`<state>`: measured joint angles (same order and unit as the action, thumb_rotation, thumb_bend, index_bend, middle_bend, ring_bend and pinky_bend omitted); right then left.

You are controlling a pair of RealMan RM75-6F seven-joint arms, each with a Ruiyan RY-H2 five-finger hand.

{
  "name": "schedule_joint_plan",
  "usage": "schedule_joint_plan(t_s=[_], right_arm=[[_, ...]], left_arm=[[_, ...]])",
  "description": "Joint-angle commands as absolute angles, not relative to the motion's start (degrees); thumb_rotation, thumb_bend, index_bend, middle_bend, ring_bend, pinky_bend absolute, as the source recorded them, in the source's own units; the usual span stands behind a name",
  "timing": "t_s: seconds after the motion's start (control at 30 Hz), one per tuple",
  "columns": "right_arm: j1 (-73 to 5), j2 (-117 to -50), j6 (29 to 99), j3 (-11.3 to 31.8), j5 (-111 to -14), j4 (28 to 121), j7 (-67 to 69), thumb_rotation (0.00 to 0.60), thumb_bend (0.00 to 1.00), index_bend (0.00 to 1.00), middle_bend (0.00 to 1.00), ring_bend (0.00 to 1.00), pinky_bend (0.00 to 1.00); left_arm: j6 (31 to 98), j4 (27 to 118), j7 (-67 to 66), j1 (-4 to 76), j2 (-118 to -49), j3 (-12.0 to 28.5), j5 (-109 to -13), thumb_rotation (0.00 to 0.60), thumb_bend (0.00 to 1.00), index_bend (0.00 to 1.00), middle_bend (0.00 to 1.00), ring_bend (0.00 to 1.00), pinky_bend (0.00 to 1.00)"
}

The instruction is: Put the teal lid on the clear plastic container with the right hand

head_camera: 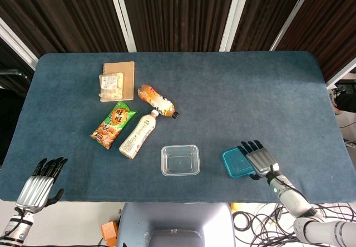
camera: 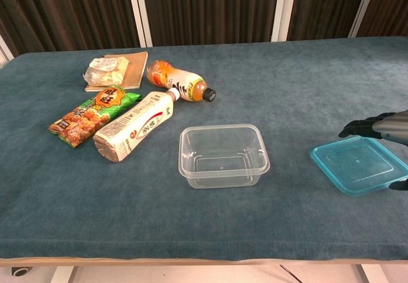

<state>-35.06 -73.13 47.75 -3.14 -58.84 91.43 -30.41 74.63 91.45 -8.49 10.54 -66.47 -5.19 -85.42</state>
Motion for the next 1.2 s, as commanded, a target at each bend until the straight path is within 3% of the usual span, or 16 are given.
schedule_joint_plan(t_s=[0.03,1.2], right_arm=[[-35.33,-73.6,47.5,-3.21,-58.26,91.2,-30.74,0.6,0.16,0.0,0.0,0.0,0.0],[-39.07,-76.71,46.85,-3.9,-49.11,88.95,-35.94,0.6,0.16,0.0,0.0,0.0,0.0]], left_arm=[[74.32,91.25,-8.33,10.58,-66.53,-5.06,-85.31,0.6,0.34,0.0,0.07,0.09,0.0],[72.54,90.78,-8.65,10.57,-66.46,-4.13,-84.95,0.6,0.35,0.0,0.07,0.09,0.0]])
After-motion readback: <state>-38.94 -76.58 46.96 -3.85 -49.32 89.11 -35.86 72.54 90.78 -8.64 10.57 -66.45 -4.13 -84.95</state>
